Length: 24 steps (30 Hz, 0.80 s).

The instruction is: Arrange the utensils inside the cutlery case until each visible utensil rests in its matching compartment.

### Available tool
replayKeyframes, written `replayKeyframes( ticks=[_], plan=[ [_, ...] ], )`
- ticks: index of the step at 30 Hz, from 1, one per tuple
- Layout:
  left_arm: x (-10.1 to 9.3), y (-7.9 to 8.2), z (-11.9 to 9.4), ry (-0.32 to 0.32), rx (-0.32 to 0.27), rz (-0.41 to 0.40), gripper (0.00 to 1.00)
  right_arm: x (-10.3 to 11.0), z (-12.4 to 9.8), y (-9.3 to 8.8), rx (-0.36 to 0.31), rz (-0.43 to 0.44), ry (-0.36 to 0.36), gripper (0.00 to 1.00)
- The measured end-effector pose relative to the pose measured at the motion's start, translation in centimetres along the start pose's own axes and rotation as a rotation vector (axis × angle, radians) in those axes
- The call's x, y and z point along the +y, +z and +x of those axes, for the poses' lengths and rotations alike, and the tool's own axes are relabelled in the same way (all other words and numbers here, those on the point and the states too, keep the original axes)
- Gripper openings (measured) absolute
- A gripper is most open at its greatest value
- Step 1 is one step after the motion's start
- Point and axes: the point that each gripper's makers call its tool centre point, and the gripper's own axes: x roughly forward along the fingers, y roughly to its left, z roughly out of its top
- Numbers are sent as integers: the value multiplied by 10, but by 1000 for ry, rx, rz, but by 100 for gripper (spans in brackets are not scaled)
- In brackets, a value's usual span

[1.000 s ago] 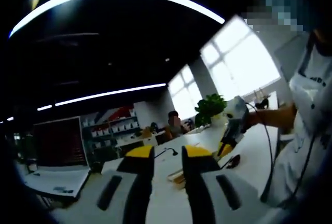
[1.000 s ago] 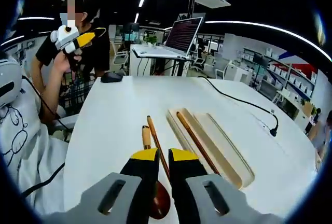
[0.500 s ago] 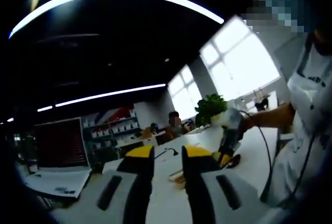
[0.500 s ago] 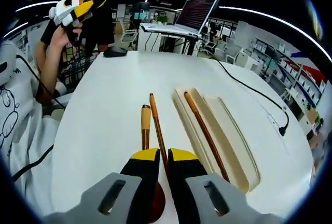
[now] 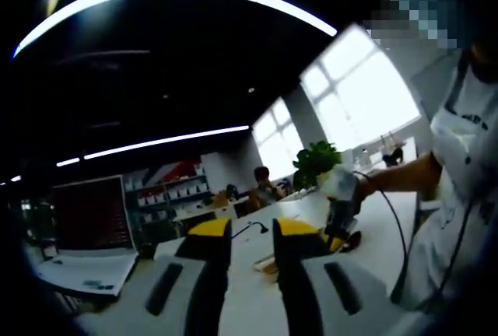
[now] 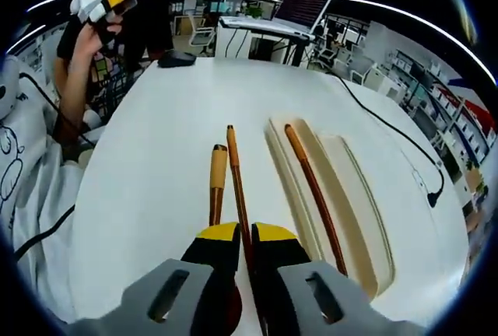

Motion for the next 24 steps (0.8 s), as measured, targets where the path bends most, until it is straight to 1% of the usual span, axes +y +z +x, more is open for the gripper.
replayKeyframes(
  ticks=[11, 20, 24],
  plan=[
    [3, 2, -4, 10, -6, 3, 22, 0, 4, -4, 27, 5, 21, 5],
    [4, 1, -5, 12, -4, 0, 22, 2, 5, -4, 26, 23, 38, 3],
    [5, 1, -4, 12, -6, -3, 22, 2, 5, -3, 31, 15, 43, 3]
  ],
)
